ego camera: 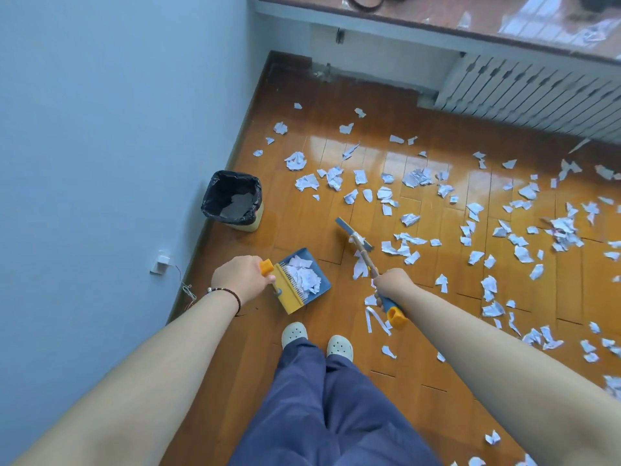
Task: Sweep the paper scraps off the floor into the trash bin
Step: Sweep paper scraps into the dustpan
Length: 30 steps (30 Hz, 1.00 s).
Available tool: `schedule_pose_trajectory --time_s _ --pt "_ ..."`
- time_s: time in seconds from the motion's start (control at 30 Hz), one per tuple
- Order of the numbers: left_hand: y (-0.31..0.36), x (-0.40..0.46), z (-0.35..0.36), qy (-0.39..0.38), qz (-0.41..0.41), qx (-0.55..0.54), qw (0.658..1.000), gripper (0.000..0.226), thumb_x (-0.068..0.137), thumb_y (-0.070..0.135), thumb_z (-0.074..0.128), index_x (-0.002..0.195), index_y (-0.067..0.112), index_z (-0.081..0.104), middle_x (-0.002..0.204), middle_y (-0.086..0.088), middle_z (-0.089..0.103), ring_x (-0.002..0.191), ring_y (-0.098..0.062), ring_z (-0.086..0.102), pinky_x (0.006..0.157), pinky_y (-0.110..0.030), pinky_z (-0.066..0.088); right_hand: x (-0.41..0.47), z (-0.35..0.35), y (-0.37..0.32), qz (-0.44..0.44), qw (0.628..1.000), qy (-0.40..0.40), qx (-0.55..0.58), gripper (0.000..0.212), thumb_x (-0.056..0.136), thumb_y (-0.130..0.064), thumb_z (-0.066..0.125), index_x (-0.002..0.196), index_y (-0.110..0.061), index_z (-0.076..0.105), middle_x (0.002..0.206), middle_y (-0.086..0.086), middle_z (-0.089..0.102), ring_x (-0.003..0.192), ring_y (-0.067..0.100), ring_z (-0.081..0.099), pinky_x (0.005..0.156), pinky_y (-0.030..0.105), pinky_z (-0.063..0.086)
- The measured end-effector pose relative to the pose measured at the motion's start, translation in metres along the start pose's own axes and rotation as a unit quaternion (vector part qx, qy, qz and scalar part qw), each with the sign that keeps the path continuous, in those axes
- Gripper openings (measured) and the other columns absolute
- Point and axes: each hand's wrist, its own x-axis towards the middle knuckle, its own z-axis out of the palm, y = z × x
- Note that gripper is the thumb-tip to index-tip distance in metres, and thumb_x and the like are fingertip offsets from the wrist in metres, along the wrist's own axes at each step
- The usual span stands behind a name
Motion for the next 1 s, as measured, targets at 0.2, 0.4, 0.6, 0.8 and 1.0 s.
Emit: schedule_pose_trajectory --time_s 0.2,0.4,0.6,0.8,1.0 --pt "0.011 0.02 -0.009 -0.005 0.039 0.043 0.998 0.032 0.096 0.057 0.055 0.086 0.027 0.056 0.087 0.003 0.063 0.079 -0.022 0.061 0.065 -0.03 0.047 0.002 0.023 -0.005 0.017 0.991 0.056 -0.119 0.036 0.101 -0.019 0.046 0.136 -0.011 0.047 0.098 -0.003 0.06 0.092 0.017 0.06 0.054 0.019 0.036" --pt "0.021 0.034 -0.022 -0.016 0.058 0.055 0.997 0.032 0.098 0.055 0.053 0.093 0.024 0.058 0.092 0.001 0.065 0.083 -0.021 0.064 0.071 -0.032 0.055 -0.012 0.054 -0.021 0.079 0.978 -0.02 0.19 0.035 0.097 -0.014 0.05 0.129 -0.003 0.055 0.078 0.001 0.052 0.064 0.013 0.05 0.05 0.022 0.045" --pt "0.024 0.042 -0.028 -0.023 0.071 0.054 0.996 0.032 0.098 0.055 0.054 0.096 0.023 0.058 0.09 0.001 0.065 0.083 -0.021 0.065 0.071 -0.033 0.055 -0.024 0.059 -0.02 0.114 0.959 -0.116 0.234 0.014 0.1 -0.014 0.045 0.094 -0.005 0.054 0.072 0.011 0.051 0.049 0.019 0.046 0.04 0.025 0.041" --pt "0.012 0.044 -0.024 -0.027 0.079 0.038 0.996 0.031 0.097 0.055 0.056 0.092 0.025 0.058 0.087 0.002 0.064 0.08 -0.019 0.065 0.073 -0.035 0.058 -0.039 0.04 -0.008 0.115 0.949 -0.116 0.268 0.013 0.099 -0.017 0.047 0.091 -0.008 0.052 0.076 0.01 0.053 0.048 0.016 0.045 0.039 0.02 0.04" --pt "-0.004 0.041 -0.021 -0.022 0.081 0.03 0.996 0.032 0.096 0.058 0.056 0.09 0.027 0.058 0.083 0.005 0.064 0.076 -0.016 0.065 0.072 -0.035 0.06 -0.04 0.019 -0.007 0.103 0.959 -0.065 0.255 0.016 0.1 -0.015 0.045 0.09 -0.006 0.053 0.072 0.012 0.054 0.05 0.02 0.048 0.044 0.026 0.043"
